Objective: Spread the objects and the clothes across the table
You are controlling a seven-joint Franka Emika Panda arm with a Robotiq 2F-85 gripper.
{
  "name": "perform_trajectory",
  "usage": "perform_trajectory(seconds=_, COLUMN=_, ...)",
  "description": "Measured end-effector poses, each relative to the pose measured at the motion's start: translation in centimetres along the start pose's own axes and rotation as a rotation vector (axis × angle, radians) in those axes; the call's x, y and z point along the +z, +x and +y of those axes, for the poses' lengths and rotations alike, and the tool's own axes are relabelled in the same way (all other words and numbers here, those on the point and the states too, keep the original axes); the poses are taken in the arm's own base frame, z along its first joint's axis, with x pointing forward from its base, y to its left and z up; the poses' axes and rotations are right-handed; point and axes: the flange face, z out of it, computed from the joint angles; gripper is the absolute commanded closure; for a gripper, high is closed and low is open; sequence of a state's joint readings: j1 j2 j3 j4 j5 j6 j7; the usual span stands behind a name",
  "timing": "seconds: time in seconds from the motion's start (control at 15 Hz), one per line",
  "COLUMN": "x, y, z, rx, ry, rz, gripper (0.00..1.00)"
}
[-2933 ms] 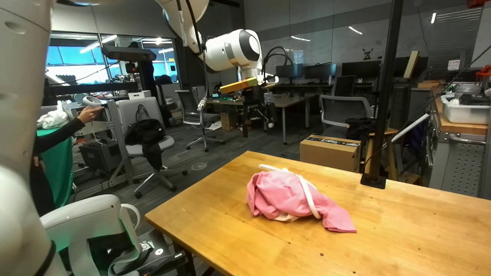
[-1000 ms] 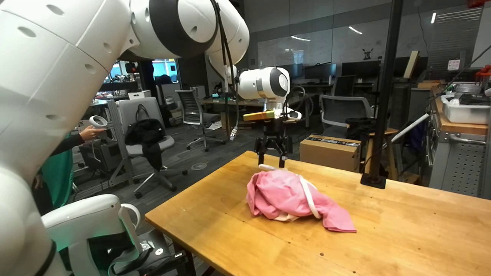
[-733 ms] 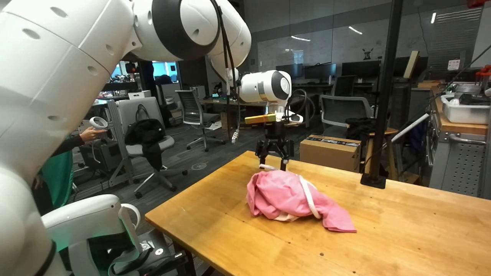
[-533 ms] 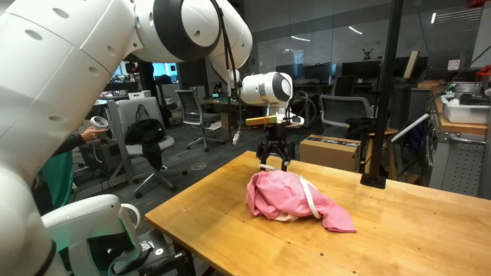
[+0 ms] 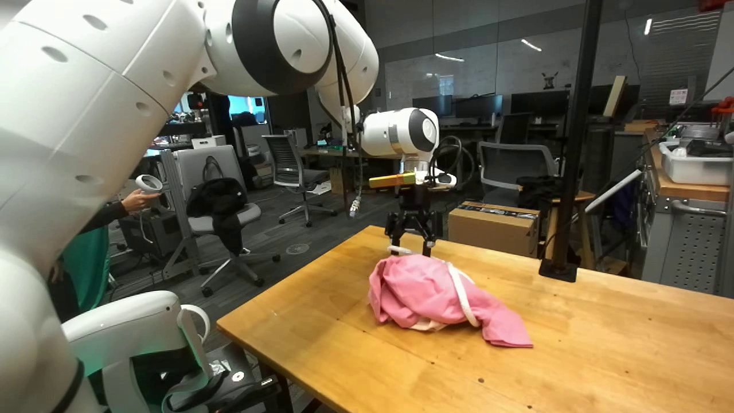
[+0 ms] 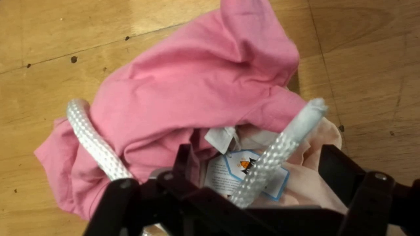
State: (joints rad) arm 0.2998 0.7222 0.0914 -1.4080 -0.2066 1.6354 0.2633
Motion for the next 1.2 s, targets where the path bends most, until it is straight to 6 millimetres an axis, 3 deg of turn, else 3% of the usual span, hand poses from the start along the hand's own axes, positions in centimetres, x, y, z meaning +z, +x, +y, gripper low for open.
perform_trajectory(seconds=0.07, x=0.1, y=0.1, z=0.0, rx=0.0, ry=0.0, rz=-0.001, gripper=0.27)
perform_trajectory(seconds=0.6, x=0.3, y=0.3, z=-0.5, rx=-0.005, ry=-0.003, rz=-0.002, gripper=0.89)
perform_trajectory(seconds=0.8, x=0.1, y=0.3, z=-0.7, rx=-0.008, ry=-0.006, rz=0.002, gripper=0.95)
perform_trajectory(seconds=1.2, x=-0.7, y=0.2, z=-0.9, rx=-0.014, ry=-0.028, rz=0.016, gripper=0.92)
